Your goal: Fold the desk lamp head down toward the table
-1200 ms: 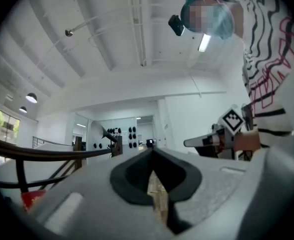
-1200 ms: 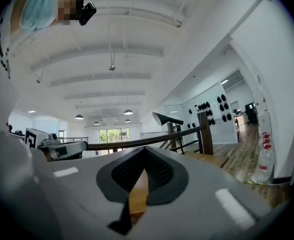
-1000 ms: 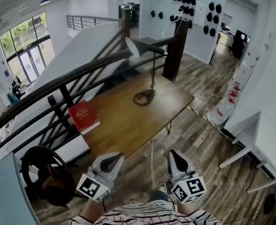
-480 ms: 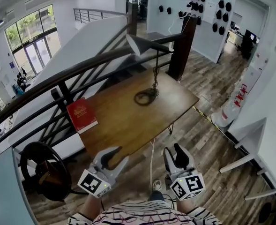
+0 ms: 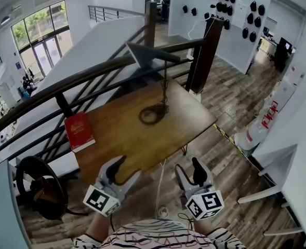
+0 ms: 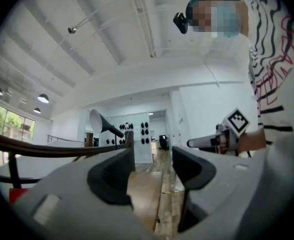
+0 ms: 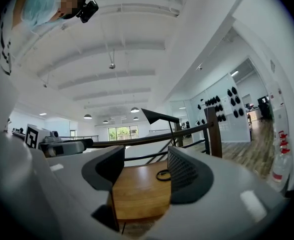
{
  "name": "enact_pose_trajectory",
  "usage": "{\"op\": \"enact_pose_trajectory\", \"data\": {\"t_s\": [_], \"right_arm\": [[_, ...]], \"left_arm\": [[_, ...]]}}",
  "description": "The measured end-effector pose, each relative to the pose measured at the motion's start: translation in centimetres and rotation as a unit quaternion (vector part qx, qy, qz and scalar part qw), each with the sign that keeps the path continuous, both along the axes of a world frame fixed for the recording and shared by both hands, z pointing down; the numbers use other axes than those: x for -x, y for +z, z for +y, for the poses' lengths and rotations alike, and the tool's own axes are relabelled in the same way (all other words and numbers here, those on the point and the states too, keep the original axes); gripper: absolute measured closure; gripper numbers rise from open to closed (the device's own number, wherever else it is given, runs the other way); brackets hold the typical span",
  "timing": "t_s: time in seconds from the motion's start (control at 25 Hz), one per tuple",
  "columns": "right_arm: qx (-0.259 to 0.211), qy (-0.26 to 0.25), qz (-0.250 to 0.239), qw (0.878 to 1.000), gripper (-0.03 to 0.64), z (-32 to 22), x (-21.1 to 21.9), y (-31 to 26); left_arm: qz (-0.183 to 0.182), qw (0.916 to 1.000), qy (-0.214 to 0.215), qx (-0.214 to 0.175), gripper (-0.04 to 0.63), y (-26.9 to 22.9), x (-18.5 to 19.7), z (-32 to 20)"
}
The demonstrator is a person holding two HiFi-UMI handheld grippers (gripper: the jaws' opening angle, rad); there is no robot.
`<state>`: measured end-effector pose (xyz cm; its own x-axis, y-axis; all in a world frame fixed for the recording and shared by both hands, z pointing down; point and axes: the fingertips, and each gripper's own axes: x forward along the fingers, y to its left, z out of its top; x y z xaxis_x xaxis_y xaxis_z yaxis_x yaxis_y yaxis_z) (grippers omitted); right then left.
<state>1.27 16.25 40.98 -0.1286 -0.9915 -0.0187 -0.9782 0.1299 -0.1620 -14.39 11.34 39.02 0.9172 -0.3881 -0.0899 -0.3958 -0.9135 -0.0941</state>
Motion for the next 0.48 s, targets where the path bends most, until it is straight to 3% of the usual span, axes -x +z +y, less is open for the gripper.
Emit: {"op": "enact_pose_trajectory", "data": {"t_s": [0.24,0.48], "right_arm": [[0.009,-0.035,0.008,0.999,0.354,-2.3,-6.1,0.7],[0.006,-0.064,0.015,0.998,0.354,-4.6,-9.3,0.9]], "left_arm": [[-0.004,0.9991,-0.041,-0.004,0.334,0.0,-5.7,-2.2],[-0.009,0.9979,-0.064,-0.005,0.331,0.3,-9.0,-3.5]]}}
